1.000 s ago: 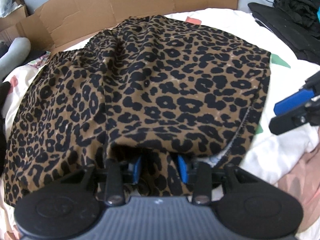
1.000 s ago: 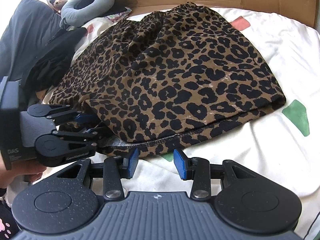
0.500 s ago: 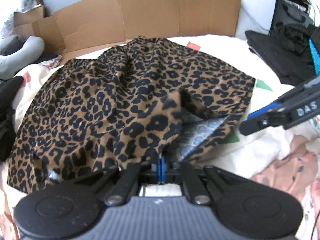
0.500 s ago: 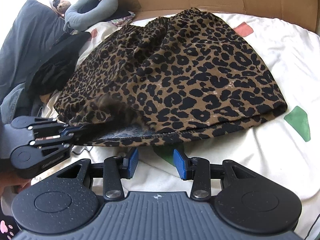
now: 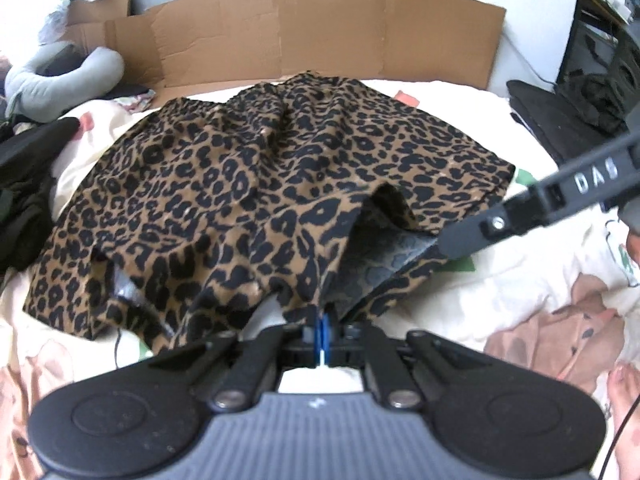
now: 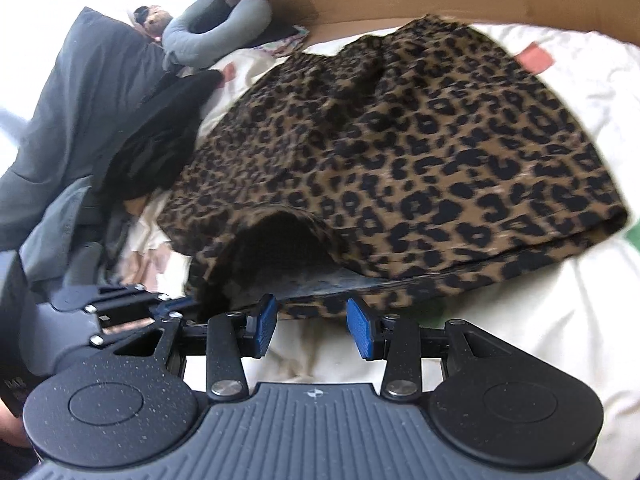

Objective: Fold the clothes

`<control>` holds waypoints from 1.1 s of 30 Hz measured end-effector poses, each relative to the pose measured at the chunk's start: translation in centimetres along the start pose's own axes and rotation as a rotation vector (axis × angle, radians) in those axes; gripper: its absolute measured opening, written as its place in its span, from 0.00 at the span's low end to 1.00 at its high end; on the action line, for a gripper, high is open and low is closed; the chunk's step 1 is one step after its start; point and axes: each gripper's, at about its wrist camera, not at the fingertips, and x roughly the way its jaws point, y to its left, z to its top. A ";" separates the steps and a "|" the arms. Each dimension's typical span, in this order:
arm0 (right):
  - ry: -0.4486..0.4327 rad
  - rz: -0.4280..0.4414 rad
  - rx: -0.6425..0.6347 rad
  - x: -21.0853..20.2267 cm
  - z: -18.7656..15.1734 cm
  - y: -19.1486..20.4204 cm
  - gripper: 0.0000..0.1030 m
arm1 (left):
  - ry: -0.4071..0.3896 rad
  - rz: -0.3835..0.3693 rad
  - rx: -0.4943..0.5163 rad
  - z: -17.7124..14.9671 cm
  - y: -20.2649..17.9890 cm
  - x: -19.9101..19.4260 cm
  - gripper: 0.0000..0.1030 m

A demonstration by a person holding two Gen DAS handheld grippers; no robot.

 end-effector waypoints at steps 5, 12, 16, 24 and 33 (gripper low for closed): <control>0.031 0.088 0.036 1.6 0.3 1.8 0.45 | 0.010 -0.014 0.002 -1.1 -0.2 0.0 0.01; 0.076 0.151 0.121 4.3 0.4 3.1 0.45 | -0.012 -0.038 0.001 -1.7 -0.5 -0.1 0.01; 0.100 0.162 0.212 6.7 0.1 2.7 0.45 | -0.028 -0.072 -0.008 -2.2 -0.5 -0.1 0.01; 0.099 0.150 0.300 8.4 -0.7 1.4 0.03 | -0.024 -0.113 -0.056 -2.5 1.7 -0.5 0.18; 0.068 0.177 0.231 7.3 -0.8 1.4 0.01 | -0.033 -0.164 -0.357 -1.8 6.8 0.2 0.29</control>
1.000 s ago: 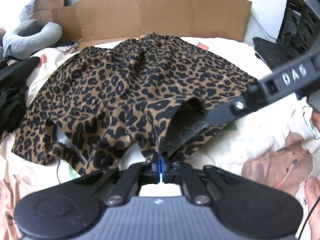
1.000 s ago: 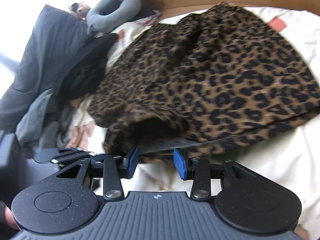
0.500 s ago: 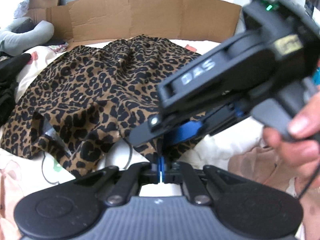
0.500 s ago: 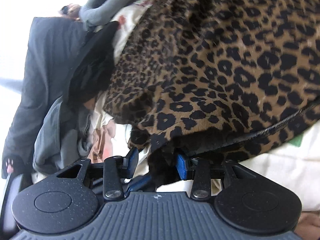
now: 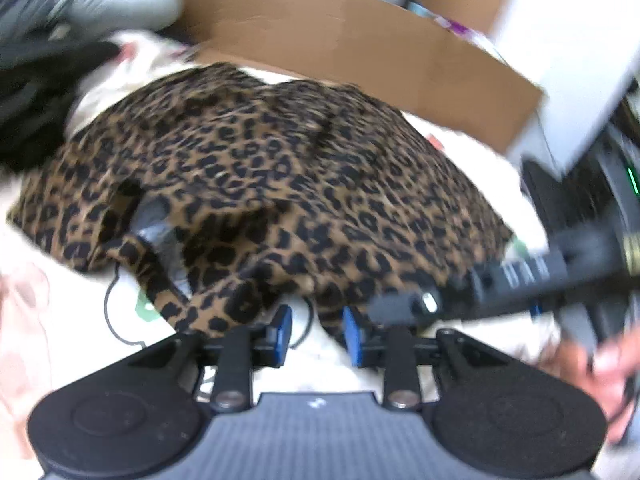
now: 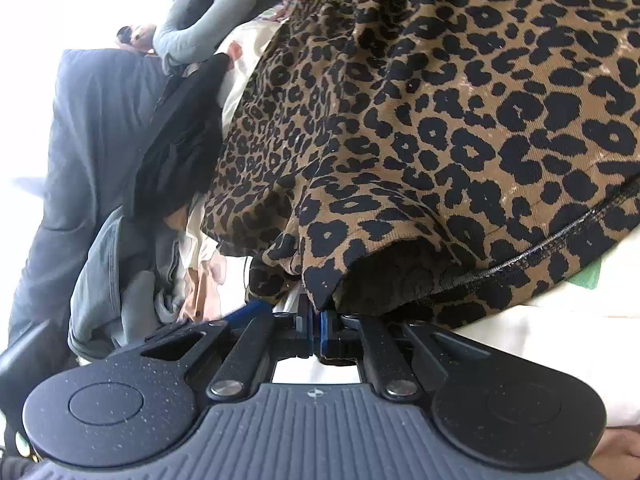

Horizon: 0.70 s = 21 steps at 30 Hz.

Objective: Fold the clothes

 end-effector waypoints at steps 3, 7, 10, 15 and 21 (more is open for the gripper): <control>0.000 -0.003 -0.027 -0.3 -0.2 0.0 0.01 | 0.018 -0.052 -0.135 0.6 1.8 0.9 0.29; 0.008 -0.009 -0.082 -0.3 -0.5 0.6 0.00 | 0.010 -0.130 -0.260 0.8 3.0 1.7 0.30; 0.020 -0.003 -0.114 -0.1 -0.8 1.2 0.00 | -0.004 -0.169 -0.361 0.9 4.4 2.5 0.32; 0.034 0.017 -0.119 0.2 -0.8 1.6 0.00 | 0.011 -0.187 -0.479 0.7 6.1 3.6 0.08; 0.056 0.016 -0.101 0.7 -0.9 1.4 0.00 | -0.033 -0.124 -0.494 0.9 7.7 2.8 0.01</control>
